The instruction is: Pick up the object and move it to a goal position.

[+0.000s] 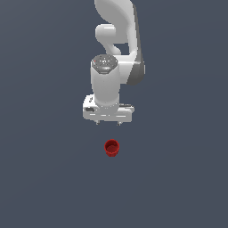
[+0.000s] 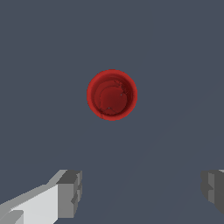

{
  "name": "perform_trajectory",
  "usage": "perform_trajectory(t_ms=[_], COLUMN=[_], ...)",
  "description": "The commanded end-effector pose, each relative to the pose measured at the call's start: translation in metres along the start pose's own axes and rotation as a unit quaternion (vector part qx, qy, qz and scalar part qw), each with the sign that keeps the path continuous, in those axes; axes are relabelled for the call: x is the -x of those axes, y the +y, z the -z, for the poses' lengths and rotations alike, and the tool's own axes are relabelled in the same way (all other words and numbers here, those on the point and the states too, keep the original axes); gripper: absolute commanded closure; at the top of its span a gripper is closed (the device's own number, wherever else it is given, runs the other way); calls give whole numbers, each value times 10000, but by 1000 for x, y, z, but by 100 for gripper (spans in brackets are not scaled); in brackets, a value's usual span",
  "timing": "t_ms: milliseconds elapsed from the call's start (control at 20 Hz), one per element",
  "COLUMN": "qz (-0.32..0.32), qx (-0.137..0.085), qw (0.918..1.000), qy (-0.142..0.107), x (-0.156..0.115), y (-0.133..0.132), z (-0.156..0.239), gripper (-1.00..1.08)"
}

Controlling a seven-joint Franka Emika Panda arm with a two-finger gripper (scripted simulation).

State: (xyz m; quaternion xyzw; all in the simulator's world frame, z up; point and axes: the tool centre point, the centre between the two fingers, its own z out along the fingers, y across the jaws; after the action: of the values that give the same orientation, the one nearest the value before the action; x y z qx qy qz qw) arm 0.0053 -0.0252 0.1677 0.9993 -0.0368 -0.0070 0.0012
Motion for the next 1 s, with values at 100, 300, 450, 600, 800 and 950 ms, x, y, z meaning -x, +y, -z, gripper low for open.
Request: perform_trajectory(t_ms=[100,300,450,600,800,950], qz=[26,210,283,276,256,162], qx=[-13,-104,-144,-136,-138,-137], qw=[10000,9997,9995,9995,9996,9998], qy=[0,-3,-5,-5,-4,-3], x=[0,3,4,4,3,0], y=[-3,-27,-37,-35,-35,-35], z=[0,1,1,1,0,-2], gripper=[-92,-92,-92,-92,-92,-92])
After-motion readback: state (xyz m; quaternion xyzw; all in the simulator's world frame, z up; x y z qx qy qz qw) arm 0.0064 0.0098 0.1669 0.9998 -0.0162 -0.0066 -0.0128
